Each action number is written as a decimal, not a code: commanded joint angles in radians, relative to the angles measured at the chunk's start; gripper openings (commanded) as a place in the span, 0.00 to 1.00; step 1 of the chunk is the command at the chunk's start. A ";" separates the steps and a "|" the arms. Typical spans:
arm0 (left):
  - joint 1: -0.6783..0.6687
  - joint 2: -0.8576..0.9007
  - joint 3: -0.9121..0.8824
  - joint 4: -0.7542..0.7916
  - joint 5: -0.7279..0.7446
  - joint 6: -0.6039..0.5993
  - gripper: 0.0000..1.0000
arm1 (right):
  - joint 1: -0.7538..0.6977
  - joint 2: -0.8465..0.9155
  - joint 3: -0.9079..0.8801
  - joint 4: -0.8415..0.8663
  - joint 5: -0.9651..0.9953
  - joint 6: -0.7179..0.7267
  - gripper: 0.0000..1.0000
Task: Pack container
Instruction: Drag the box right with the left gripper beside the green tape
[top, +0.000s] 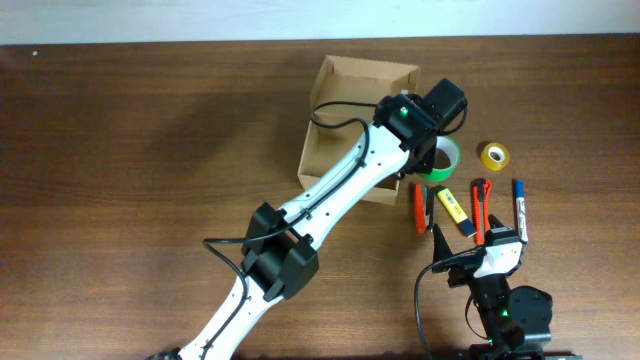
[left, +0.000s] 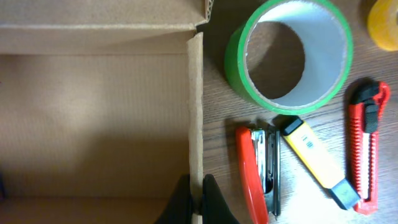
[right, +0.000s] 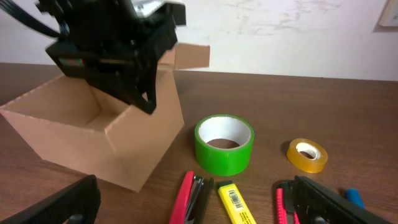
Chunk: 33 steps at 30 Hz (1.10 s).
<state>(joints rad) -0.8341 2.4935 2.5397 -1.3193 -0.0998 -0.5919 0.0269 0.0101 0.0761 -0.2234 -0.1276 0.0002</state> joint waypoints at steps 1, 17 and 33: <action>0.006 0.014 0.014 0.000 -0.002 -0.006 0.02 | 0.005 -0.008 -0.008 0.002 0.009 0.005 0.99; 0.005 0.093 0.012 -0.010 -0.020 0.044 0.02 | 0.005 -0.008 -0.008 0.002 0.009 0.005 0.99; 0.006 0.092 0.085 -0.018 -0.139 0.127 0.77 | 0.005 -0.008 -0.008 0.002 0.009 0.005 0.99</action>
<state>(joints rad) -0.8310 2.5755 2.5561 -1.3254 -0.1703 -0.5083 0.0269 0.0101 0.0761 -0.2234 -0.1276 -0.0002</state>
